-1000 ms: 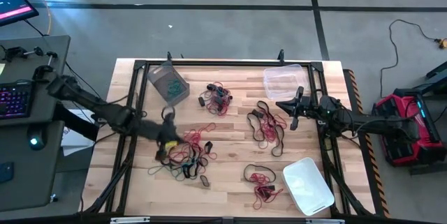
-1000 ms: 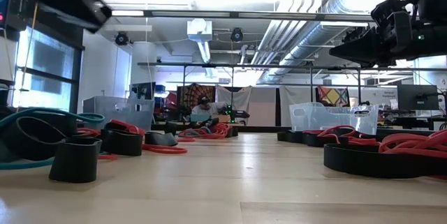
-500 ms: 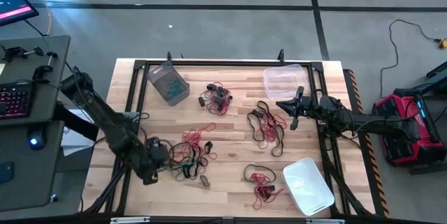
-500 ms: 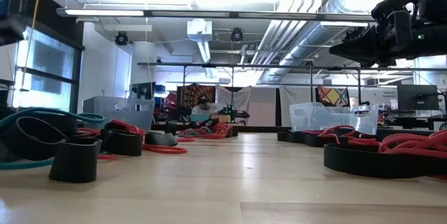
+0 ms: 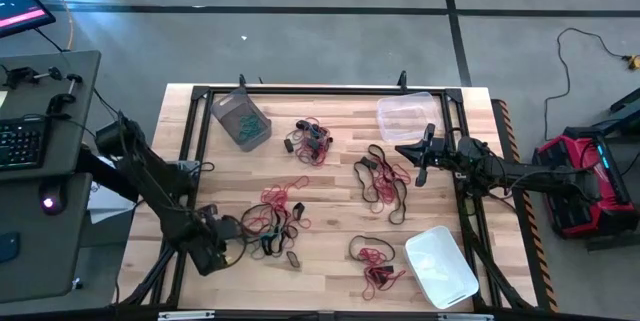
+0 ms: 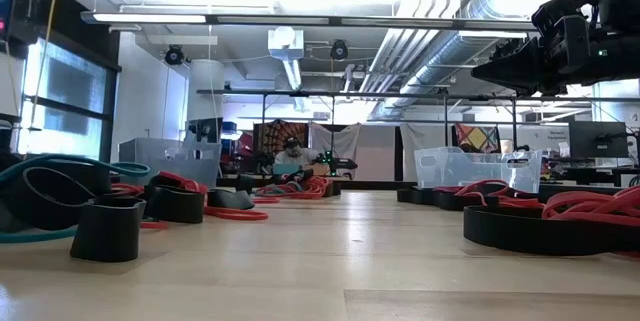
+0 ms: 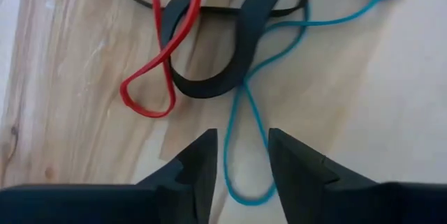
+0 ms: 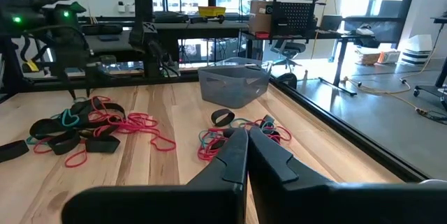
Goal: Sort rubber bands into baskets
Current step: Put the blue rubber band into the black bin
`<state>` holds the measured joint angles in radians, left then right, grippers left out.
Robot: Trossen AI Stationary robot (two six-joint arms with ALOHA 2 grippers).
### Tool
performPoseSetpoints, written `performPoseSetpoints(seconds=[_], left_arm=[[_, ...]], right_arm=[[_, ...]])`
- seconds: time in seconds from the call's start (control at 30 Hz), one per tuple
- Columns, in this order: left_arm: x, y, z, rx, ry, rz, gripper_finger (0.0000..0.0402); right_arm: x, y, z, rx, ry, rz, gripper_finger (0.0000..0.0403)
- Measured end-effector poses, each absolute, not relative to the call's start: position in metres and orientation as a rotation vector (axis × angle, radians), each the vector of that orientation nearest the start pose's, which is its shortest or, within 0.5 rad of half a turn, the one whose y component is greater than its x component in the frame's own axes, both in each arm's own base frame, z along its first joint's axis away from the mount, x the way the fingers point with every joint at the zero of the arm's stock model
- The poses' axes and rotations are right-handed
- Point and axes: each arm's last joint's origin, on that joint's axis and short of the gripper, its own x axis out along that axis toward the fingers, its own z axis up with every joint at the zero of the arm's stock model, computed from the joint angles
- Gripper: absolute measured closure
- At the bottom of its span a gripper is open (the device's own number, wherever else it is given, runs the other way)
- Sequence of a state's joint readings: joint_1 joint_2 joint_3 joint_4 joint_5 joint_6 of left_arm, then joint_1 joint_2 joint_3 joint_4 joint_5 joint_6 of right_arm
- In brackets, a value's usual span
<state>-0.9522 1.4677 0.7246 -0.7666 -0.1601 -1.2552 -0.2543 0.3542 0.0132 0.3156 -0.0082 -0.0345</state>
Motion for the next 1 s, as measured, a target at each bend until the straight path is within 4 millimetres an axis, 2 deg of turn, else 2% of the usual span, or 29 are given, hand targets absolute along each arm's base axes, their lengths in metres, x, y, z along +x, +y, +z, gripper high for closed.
performPoseSetpoints(seconds=[0.2, 0.37, 0.47, 0.6, 0.67, 0.8, 1.0], left_arm=[[0.133, -0.178, 0.138, -0.201, 1.402, 0.299, 0.0263], [0.134, -0.179, 0.134, -0.219, 1.407, 0.33, 0.0277], [0.134, -0.18, 0.135, -0.231, 1.415, 0.317, 0.0307], [0.134, -0.181, 0.137, -0.224, 1.426, 0.256, 0.0378], [0.134, -0.181, 0.138, -0.232, 1.434, 0.244, 0.0394], [0.133, -0.182, 0.15, -0.234, 1.447, 0.205, 0.0398], [0.138, -0.182, 0.186, -0.22, 1.353, 0.213, 0.0401]], right_arm=[[0.116, -0.03, 0.167, -0.031, 0.03, -0.246, 0.0403], [0.116, -0.03, 0.167, -0.031, 0.03, -0.246, 0.0403], [0.116, -0.03, 0.167, -0.031, 0.03, -0.246, 0.0403], [0.116, -0.03, 0.167, -0.031, 0.03, -0.246, 0.0403], [0.116, -0.03, 0.167, -0.031, 0.029, -0.246, 0.0403], [0.116, -0.03, 0.167, -0.031, 0.029, -0.246, 0.0403], [0.116, -0.03, 0.167, -0.04, 0.03, -0.245, 0.0403]])
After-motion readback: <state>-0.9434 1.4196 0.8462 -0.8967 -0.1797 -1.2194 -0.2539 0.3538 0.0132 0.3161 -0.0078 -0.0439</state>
